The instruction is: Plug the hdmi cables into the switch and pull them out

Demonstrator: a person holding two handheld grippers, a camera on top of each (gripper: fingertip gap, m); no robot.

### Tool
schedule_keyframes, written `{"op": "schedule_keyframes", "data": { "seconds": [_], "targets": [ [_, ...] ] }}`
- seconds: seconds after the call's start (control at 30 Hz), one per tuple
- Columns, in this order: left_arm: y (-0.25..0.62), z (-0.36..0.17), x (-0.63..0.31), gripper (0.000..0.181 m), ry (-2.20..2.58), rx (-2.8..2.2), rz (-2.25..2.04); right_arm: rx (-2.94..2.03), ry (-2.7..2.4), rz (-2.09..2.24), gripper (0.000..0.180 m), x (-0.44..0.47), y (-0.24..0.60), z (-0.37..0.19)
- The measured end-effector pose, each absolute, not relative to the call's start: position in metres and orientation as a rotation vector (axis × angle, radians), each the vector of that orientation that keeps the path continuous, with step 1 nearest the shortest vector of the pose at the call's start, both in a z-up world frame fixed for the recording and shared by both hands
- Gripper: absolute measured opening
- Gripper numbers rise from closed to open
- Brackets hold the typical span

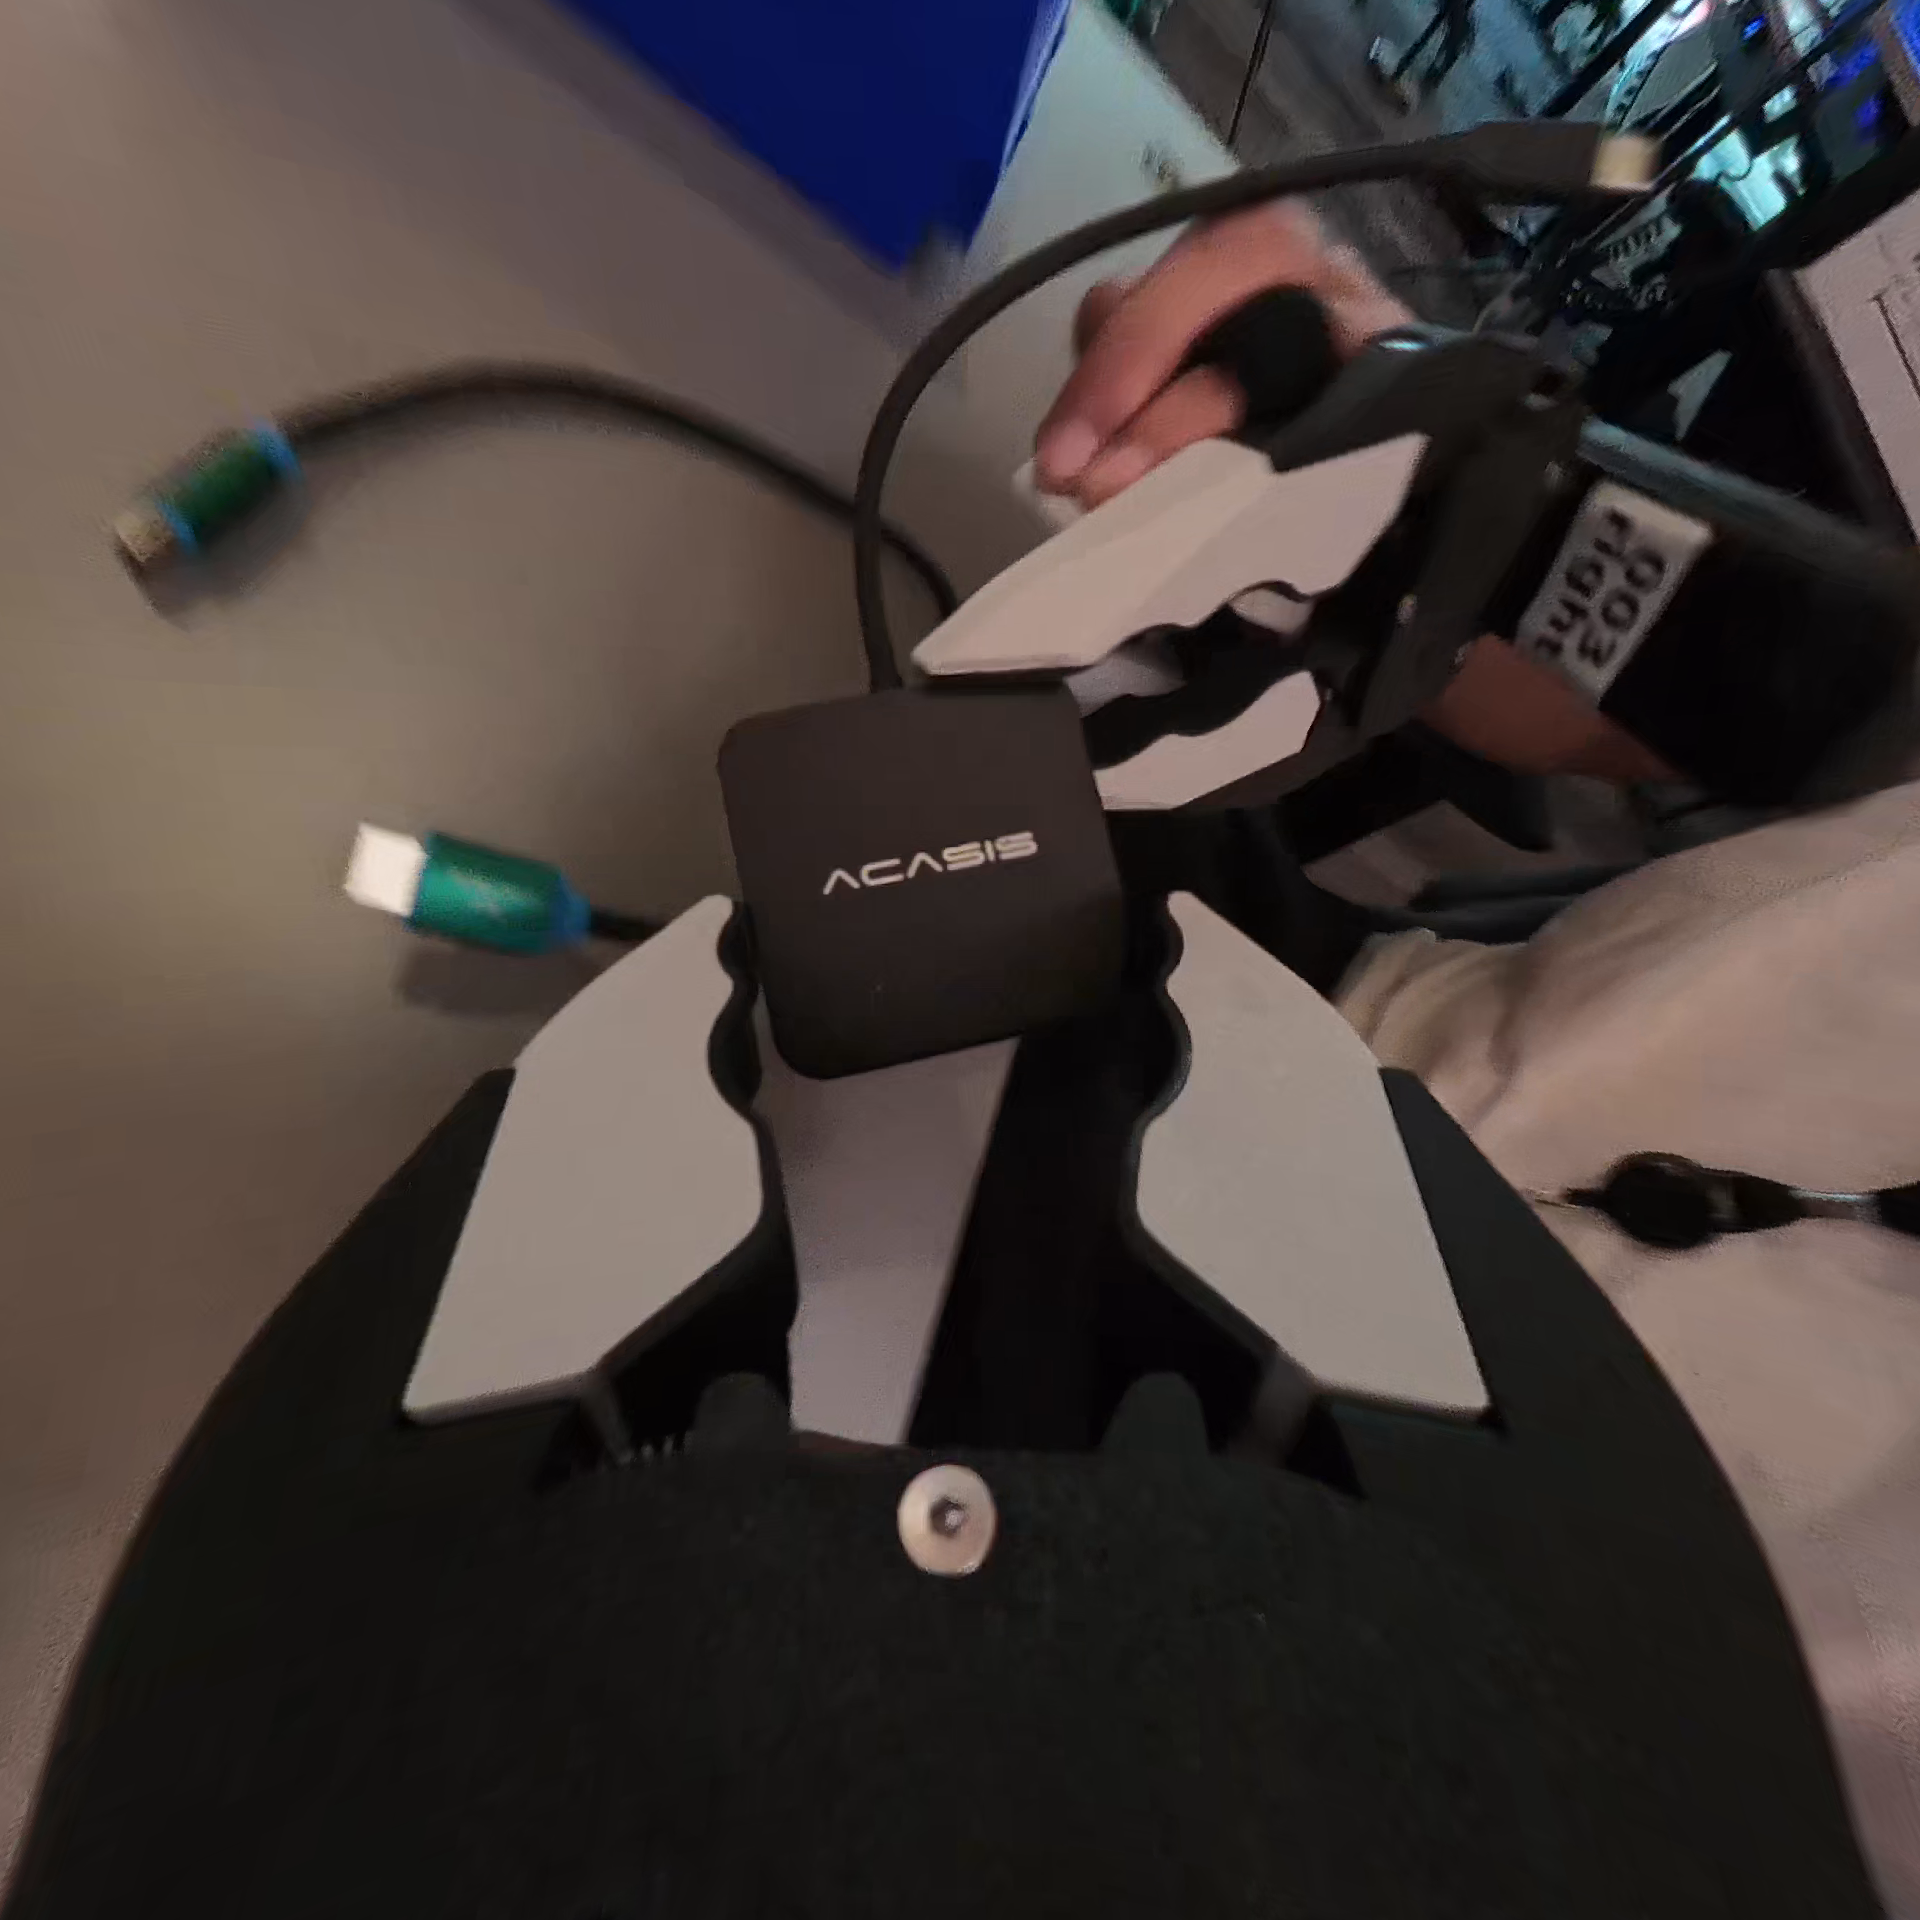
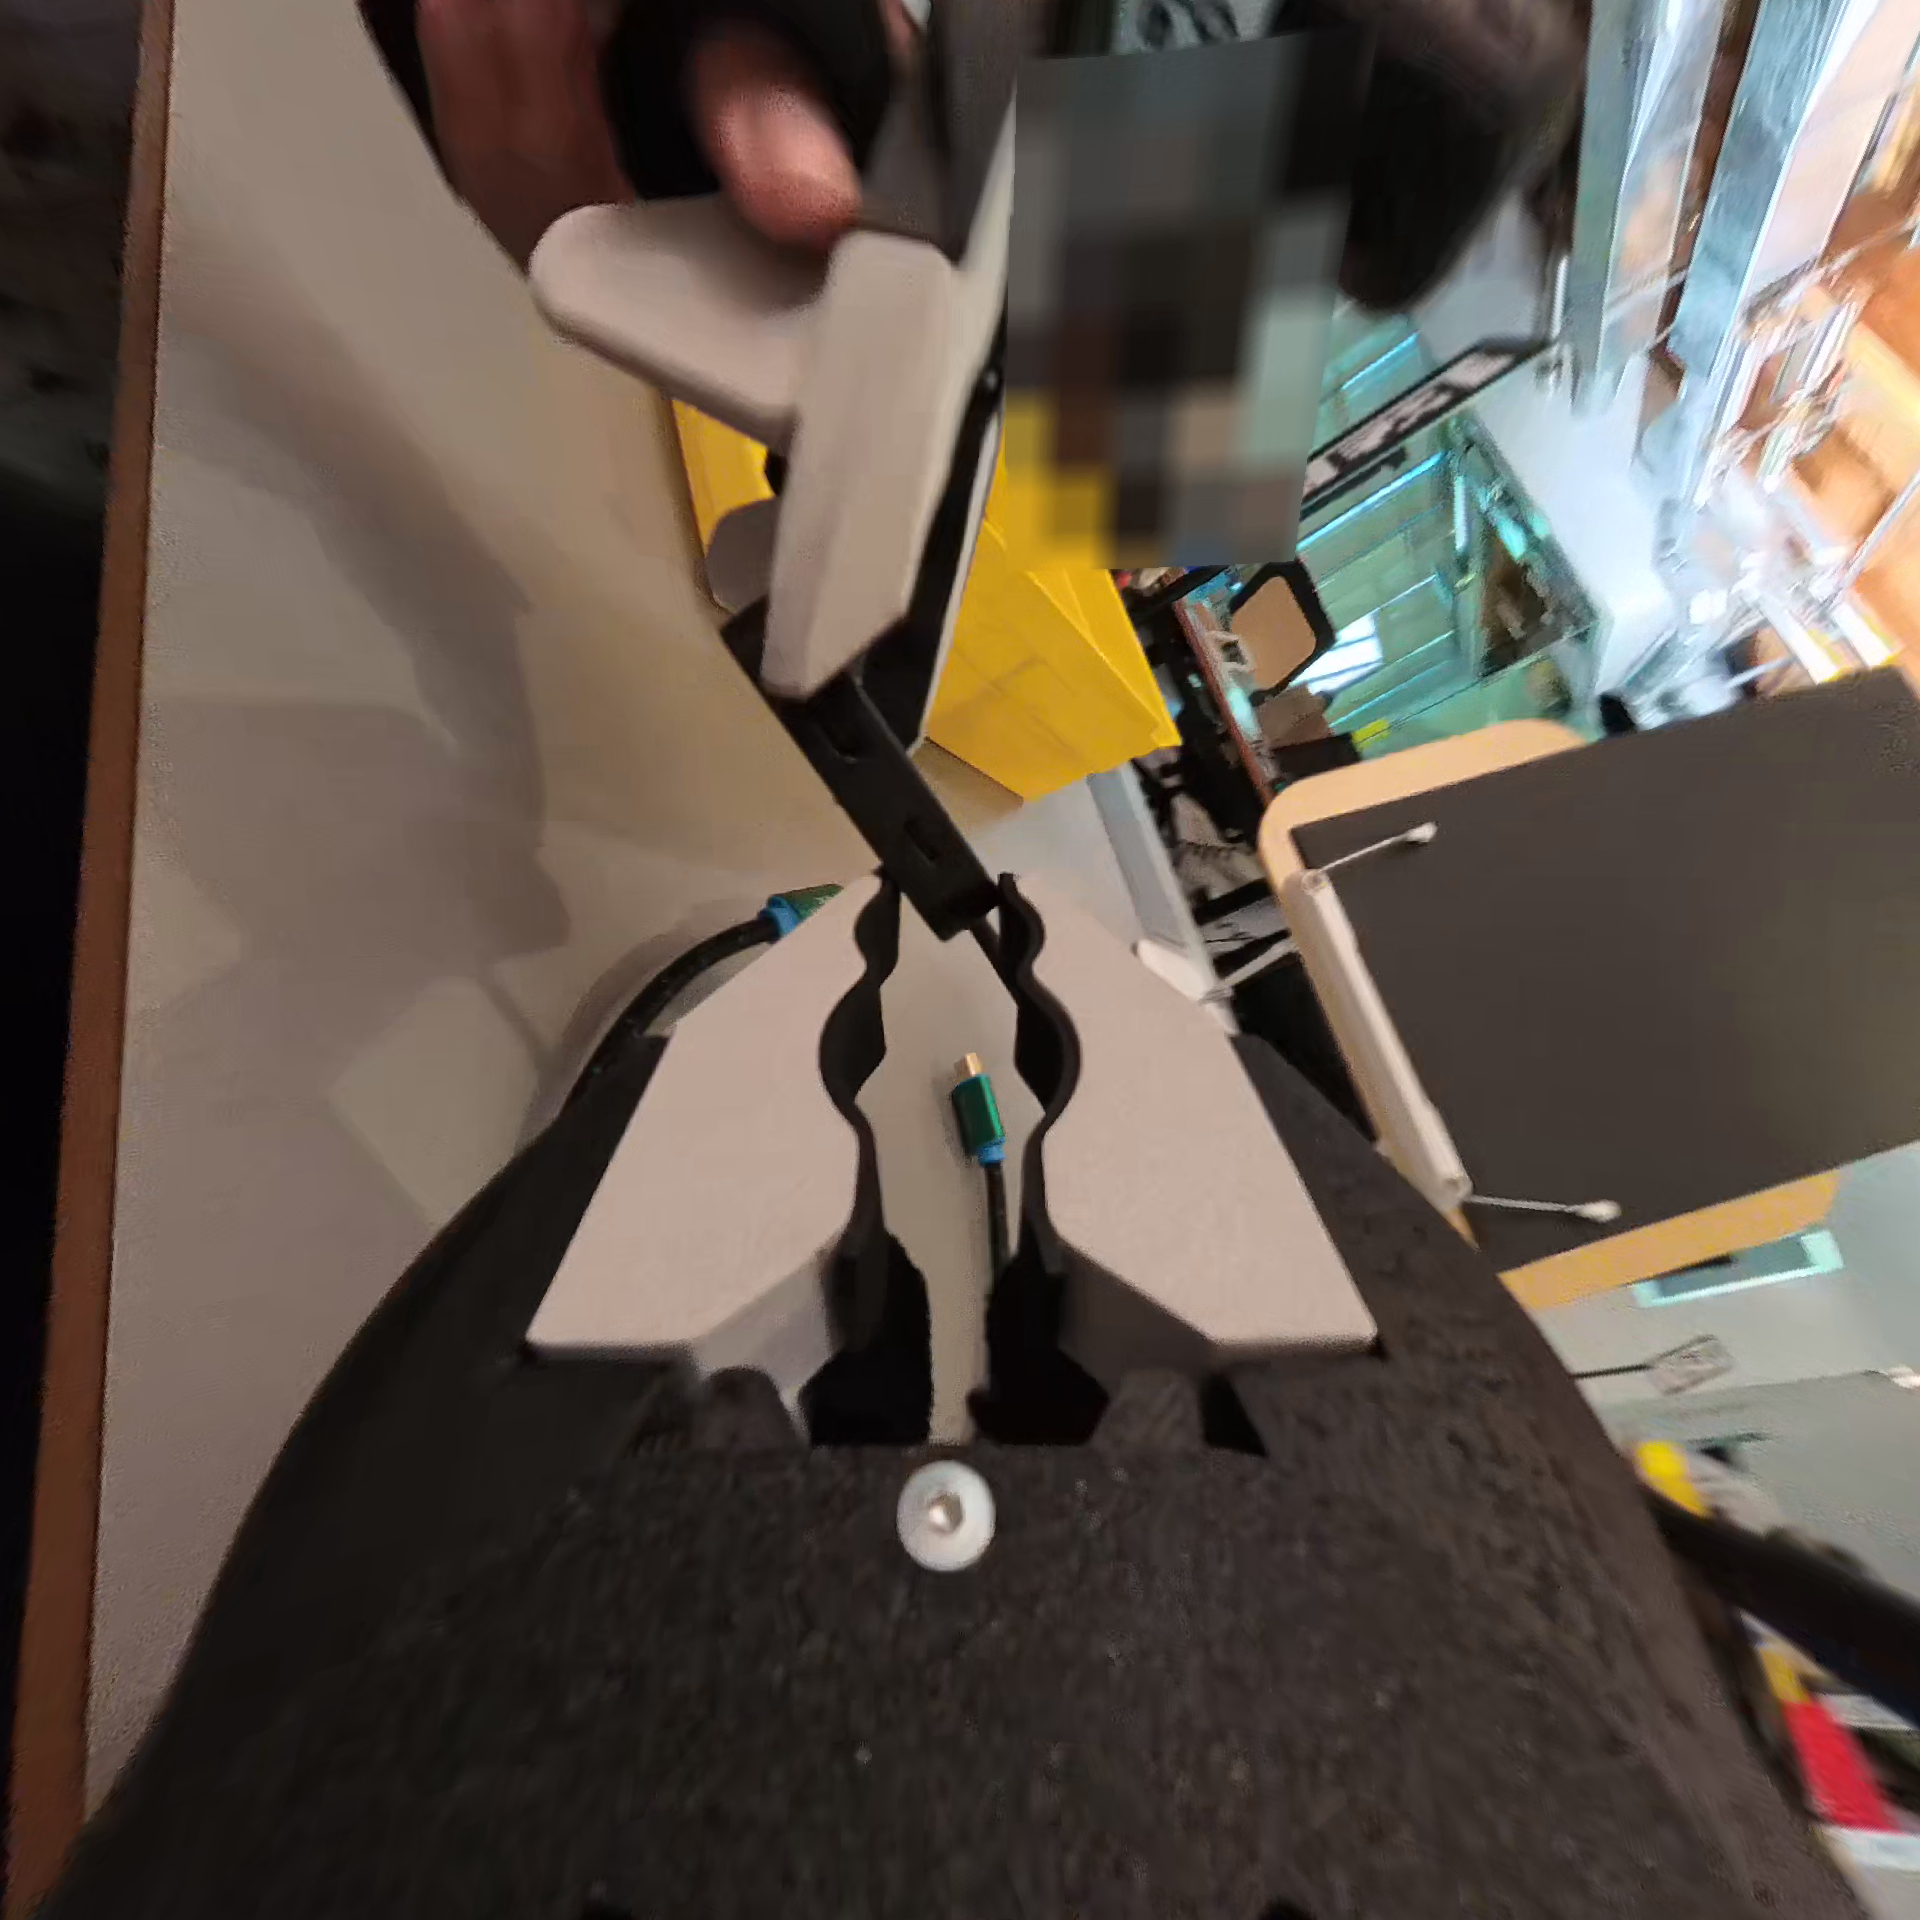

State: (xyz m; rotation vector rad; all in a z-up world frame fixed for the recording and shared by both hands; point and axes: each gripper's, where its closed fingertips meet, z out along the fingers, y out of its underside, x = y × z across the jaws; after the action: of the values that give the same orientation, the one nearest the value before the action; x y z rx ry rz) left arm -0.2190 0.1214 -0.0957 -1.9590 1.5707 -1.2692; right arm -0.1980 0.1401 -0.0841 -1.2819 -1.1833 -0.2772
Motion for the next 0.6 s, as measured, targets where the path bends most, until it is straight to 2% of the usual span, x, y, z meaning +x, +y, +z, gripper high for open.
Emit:
{"op": "schedule_keyframes", "data": {
  "seconds": [0.07,0.13,0.2,0.33,0.43,0.6],
  "targets": [
    [0.124,-0.083,-0.216,0.069,1.613,-1.674,-1.170,-1.354,-1.143,-0.171,0.018,-0.190,0.143,-0.083],
    [0.127,-0.071,-0.210,0.060,1.577,-1.435,-1.066,-1.413,-1.110,-0.052,0.017,-0.185,0.143,-0.085],
    [0.127,-0.067,-0.205,0.060,1.556,-1.313,-0.964,-1.453,-1.083,0.032,0.017,-0.182,0.143,-0.086],
    [0.125,-0.081,-0.202,0.056,1.659,-1.236,-0.767,-1.498,-1.060,0.126,0.016,-0.181,0.141,-0.089],
    [0.121,-0.080,-0.199,0.039,1.664,-1.144,-0.704,-1.537,-1.076,0.188,0.016,-0.187,0.137,-0.097],
    [0.124,-0.084,-0.198,0.025,1.665,-1.093,-0.610,-1.583,-1.027,0.350,0.016,-0.198,0.132,-0.096]
  ]
}}
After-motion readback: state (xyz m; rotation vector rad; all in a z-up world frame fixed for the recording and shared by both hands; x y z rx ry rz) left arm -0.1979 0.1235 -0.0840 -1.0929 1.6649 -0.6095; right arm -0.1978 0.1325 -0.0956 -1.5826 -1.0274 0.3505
